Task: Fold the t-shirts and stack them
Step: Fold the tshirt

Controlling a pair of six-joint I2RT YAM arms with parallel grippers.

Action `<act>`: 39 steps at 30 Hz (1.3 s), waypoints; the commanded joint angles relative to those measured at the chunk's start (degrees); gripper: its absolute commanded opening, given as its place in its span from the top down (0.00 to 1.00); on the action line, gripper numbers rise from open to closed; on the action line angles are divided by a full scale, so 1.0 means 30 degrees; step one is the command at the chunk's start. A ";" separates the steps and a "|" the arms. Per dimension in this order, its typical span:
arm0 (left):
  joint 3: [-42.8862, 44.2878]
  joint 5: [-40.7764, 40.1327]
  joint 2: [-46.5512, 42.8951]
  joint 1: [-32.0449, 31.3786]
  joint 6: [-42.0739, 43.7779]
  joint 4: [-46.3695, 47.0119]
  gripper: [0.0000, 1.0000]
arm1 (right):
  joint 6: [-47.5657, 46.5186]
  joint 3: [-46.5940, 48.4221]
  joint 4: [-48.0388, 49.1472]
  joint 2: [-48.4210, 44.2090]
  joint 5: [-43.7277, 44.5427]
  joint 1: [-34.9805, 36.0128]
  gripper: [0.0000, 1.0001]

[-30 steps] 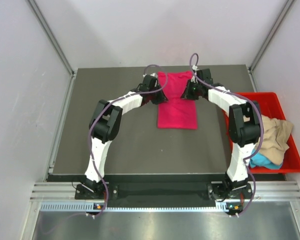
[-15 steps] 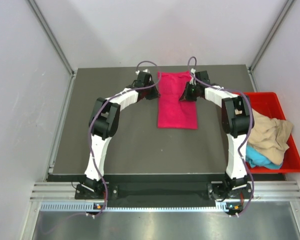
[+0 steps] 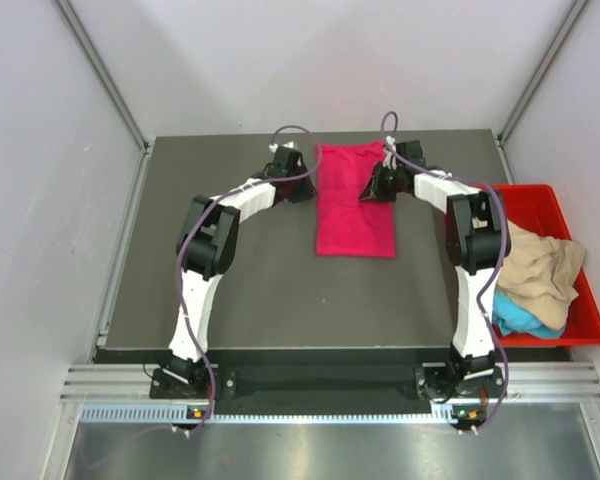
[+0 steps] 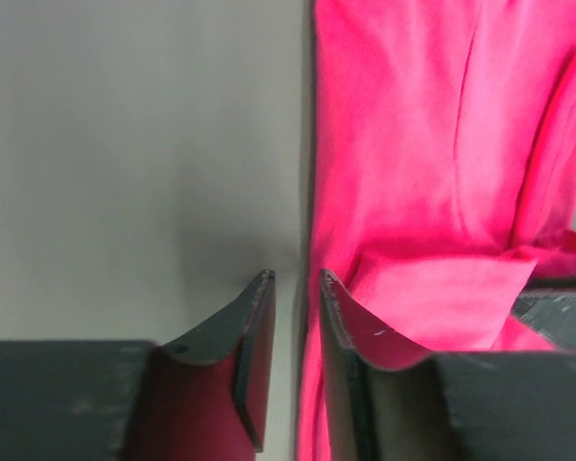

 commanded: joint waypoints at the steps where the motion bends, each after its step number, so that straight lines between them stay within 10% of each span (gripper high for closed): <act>1: -0.0812 0.0354 -0.2348 0.0341 0.1242 0.0214 0.66 | -0.0905 0.1014 -0.0704 -0.2048 -0.0358 -0.0312 0.83; 24: 0.1089 0.4988 0.0661 0.0547 0.2827 -0.0397 0.49 | -0.4070 -0.0567 -0.6035 -0.3222 -0.0097 -0.2804 0.66; 32: 0.1384 0.4400 0.1074 0.0986 0.2271 -0.0927 1.00 | -0.3485 -0.4254 -0.6041 -0.6034 0.1313 -0.2716 0.67; 37: 0.1120 0.4369 0.0782 0.1015 0.2124 -0.0868 0.98 | -0.3192 -0.5897 -0.5455 -0.7354 0.1343 -0.2512 0.68; 39: 0.1004 0.4516 0.0460 0.1045 0.1892 -0.0868 0.67 | -0.3163 -0.6192 -0.5221 -0.7587 0.1081 -0.2395 0.68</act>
